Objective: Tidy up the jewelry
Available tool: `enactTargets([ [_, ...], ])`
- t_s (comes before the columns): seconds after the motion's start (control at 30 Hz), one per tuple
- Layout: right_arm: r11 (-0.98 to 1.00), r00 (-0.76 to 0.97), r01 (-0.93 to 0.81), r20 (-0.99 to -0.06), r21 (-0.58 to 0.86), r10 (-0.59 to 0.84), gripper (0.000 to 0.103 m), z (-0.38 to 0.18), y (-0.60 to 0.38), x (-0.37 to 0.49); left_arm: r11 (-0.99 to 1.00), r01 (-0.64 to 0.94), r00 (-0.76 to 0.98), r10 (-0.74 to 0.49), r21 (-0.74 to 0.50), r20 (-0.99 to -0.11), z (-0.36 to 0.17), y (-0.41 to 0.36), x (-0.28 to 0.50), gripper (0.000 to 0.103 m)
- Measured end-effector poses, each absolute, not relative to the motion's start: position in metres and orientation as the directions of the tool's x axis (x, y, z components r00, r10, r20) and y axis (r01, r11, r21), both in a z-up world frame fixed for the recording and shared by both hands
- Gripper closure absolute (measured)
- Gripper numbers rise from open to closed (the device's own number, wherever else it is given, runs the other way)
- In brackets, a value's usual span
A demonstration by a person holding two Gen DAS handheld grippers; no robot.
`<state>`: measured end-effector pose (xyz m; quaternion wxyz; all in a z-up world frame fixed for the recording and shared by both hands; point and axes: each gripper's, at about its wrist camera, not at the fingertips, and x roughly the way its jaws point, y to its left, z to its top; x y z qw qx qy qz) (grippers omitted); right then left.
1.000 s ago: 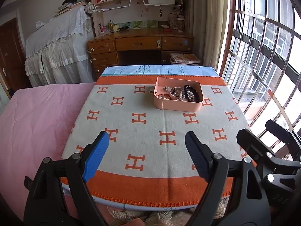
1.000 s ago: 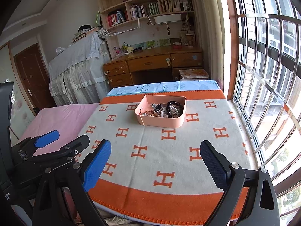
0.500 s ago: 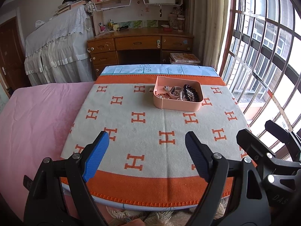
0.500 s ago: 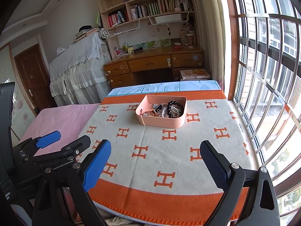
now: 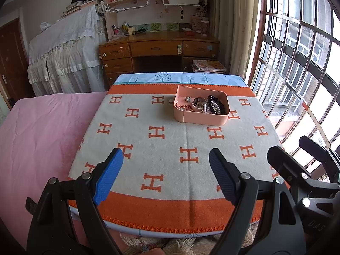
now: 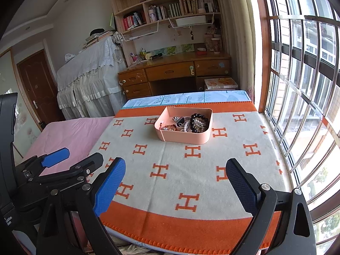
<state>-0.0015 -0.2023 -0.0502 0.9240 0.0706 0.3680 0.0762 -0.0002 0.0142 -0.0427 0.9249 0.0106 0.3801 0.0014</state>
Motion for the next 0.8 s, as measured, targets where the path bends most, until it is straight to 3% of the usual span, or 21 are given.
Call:
enactTargets([
  [0.8,0.978,0.72,-0.088,-0.667,0.187,0.192,0.006,-0.0524,-0.2021,-0.0025,1.0,0.006,0.713,0.007,0.016,-0.701,-0.0425,0.0144,-0.0023,0.022],
])
